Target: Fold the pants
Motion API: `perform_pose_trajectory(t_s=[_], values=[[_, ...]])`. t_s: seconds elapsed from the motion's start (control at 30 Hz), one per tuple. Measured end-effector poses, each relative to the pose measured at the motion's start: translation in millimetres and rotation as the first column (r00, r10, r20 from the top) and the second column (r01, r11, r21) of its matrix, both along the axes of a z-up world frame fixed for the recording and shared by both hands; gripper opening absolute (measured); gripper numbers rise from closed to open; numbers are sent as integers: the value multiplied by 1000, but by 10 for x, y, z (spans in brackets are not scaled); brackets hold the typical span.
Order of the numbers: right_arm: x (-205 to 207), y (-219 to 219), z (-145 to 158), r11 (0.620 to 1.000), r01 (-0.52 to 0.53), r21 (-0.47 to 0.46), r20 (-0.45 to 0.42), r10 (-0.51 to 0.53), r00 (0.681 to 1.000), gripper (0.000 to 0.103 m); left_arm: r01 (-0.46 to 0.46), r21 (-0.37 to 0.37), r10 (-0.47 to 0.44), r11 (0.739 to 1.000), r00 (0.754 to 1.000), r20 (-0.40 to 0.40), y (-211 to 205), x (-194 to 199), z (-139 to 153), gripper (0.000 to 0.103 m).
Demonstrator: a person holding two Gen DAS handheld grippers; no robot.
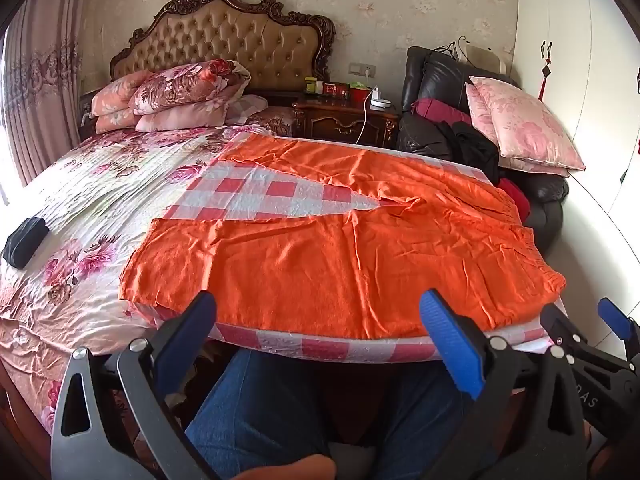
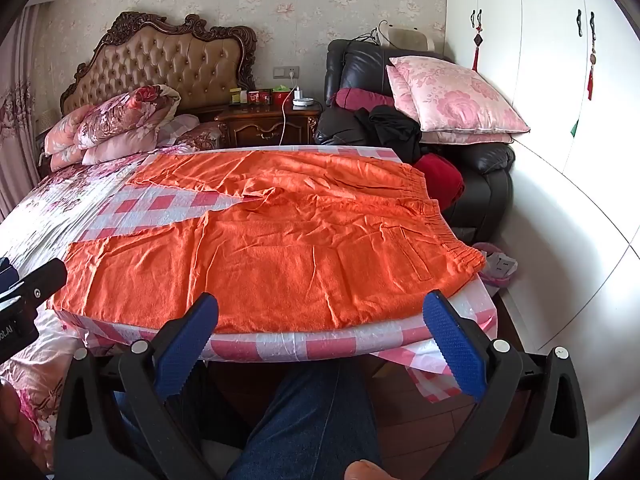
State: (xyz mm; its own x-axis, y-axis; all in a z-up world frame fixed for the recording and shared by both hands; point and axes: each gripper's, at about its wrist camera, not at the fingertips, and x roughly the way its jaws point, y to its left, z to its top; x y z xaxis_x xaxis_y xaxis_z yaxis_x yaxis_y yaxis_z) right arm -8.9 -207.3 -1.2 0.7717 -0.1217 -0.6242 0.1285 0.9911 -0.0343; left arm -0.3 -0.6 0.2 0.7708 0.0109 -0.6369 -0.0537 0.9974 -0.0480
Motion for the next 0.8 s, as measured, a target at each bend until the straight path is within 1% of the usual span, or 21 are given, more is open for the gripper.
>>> perform_pose_trajectory(t_s=[0.8], values=[[-8,1,-10,1000,-1,2,-1,1,1000,99,1,-8,-1,1000,1000,-10,3,5,-2,102]])
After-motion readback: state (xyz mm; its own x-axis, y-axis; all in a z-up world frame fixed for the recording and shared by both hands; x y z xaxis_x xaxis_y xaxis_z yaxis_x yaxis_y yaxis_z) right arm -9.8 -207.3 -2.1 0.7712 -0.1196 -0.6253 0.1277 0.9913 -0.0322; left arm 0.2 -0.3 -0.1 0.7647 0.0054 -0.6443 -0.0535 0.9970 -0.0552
